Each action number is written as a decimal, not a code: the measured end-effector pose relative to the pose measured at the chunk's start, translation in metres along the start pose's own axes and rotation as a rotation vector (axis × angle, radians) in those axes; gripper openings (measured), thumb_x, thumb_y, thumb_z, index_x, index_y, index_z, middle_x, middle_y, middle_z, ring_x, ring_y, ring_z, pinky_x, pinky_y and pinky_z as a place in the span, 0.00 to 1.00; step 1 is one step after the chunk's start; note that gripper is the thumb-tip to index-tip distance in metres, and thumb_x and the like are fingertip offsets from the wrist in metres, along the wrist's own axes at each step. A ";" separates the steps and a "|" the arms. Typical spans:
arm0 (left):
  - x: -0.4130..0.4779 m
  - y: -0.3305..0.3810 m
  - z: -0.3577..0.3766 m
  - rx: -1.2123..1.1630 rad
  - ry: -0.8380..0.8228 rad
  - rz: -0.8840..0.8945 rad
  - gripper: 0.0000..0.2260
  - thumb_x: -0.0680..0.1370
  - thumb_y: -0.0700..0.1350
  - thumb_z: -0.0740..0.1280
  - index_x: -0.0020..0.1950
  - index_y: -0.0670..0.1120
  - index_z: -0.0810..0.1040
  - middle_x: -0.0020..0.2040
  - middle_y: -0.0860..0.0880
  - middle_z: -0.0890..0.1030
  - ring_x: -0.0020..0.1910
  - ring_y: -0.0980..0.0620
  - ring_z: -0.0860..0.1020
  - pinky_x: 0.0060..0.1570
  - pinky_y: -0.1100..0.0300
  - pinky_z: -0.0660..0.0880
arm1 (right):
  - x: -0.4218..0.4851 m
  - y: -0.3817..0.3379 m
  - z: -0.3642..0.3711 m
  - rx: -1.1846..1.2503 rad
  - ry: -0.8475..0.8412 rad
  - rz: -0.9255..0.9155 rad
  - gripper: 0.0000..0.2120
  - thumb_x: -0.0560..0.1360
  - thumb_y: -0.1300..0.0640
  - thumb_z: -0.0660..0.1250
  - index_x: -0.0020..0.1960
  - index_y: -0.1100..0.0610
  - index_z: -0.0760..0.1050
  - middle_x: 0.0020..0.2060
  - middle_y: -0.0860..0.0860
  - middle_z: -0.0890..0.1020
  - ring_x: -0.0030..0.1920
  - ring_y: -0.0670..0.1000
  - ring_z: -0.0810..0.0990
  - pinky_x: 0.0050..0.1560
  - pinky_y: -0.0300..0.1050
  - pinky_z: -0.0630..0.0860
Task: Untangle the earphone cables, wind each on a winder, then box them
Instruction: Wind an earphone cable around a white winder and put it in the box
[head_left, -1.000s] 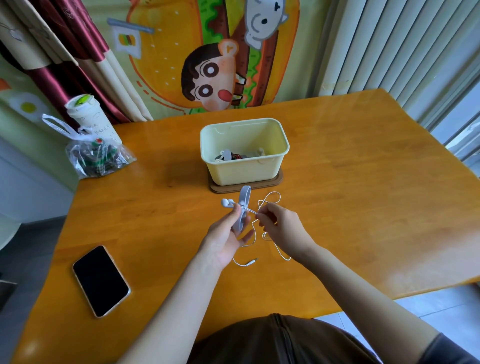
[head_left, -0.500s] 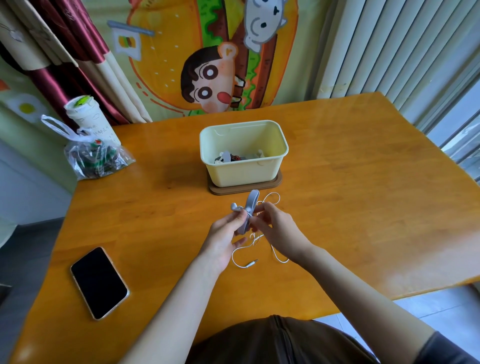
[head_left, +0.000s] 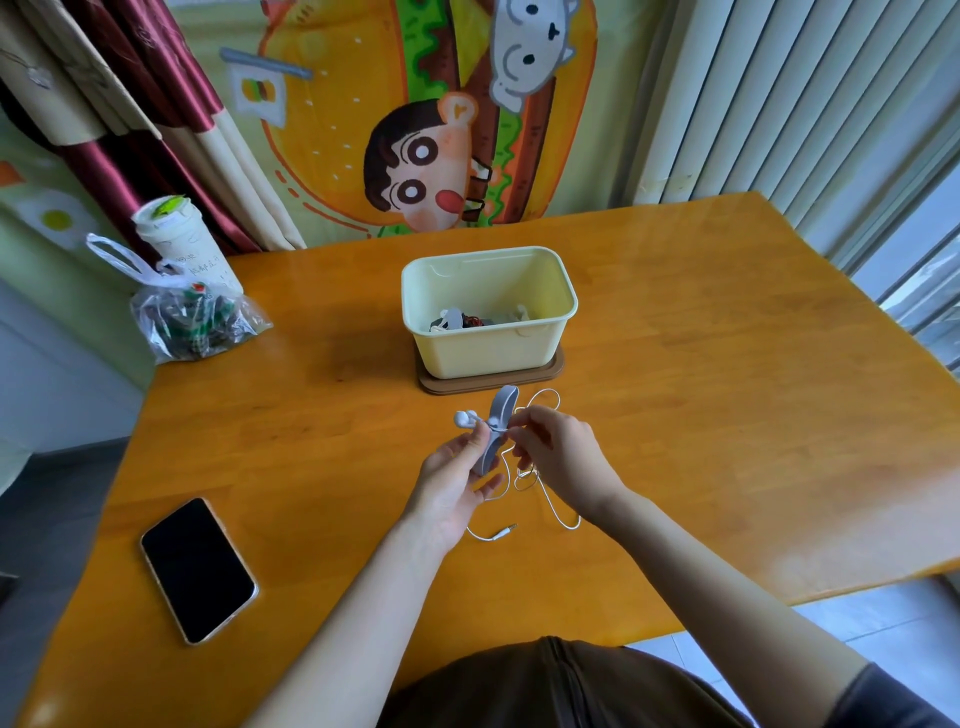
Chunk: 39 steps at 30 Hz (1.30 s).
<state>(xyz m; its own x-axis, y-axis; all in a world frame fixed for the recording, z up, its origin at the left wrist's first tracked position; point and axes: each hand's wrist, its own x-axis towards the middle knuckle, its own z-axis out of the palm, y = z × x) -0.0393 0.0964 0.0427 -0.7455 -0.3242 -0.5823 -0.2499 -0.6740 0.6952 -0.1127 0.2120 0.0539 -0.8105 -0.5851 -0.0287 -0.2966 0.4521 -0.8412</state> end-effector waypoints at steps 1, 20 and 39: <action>0.001 0.000 0.000 0.003 0.002 0.014 0.13 0.75 0.45 0.68 0.58 0.43 0.75 0.48 0.45 0.80 0.45 0.49 0.76 0.49 0.53 0.74 | 0.001 0.000 0.000 0.006 0.000 0.001 0.05 0.78 0.62 0.62 0.46 0.56 0.76 0.32 0.48 0.78 0.30 0.41 0.76 0.35 0.34 0.74; 0.013 0.006 -0.008 0.783 0.064 0.391 0.05 0.76 0.43 0.70 0.52 0.47 0.80 0.45 0.46 0.83 0.44 0.50 0.80 0.41 0.61 0.76 | 0.003 0.004 0.008 -0.190 0.000 -0.021 0.04 0.77 0.58 0.65 0.45 0.57 0.77 0.34 0.47 0.77 0.32 0.43 0.74 0.32 0.30 0.69; 0.004 0.030 -0.009 0.856 -0.256 0.429 0.08 0.76 0.40 0.69 0.53 0.50 0.80 0.47 0.49 0.82 0.46 0.53 0.78 0.47 0.63 0.75 | 0.038 -0.011 -0.031 -0.256 0.050 -0.191 0.04 0.74 0.61 0.69 0.45 0.60 0.81 0.40 0.50 0.78 0.39 0.46 0.74 0.42 0.34 0.70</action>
<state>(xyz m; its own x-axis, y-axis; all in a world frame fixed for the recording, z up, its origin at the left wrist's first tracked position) -0.0436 0.0688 0.0575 -0.9630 -0.2076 -0.1716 -0.2147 0.2071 0.9545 -0.1561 0.2062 0.0788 -0.7498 -0.6448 0.1483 -0.5579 0.4957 -0.6656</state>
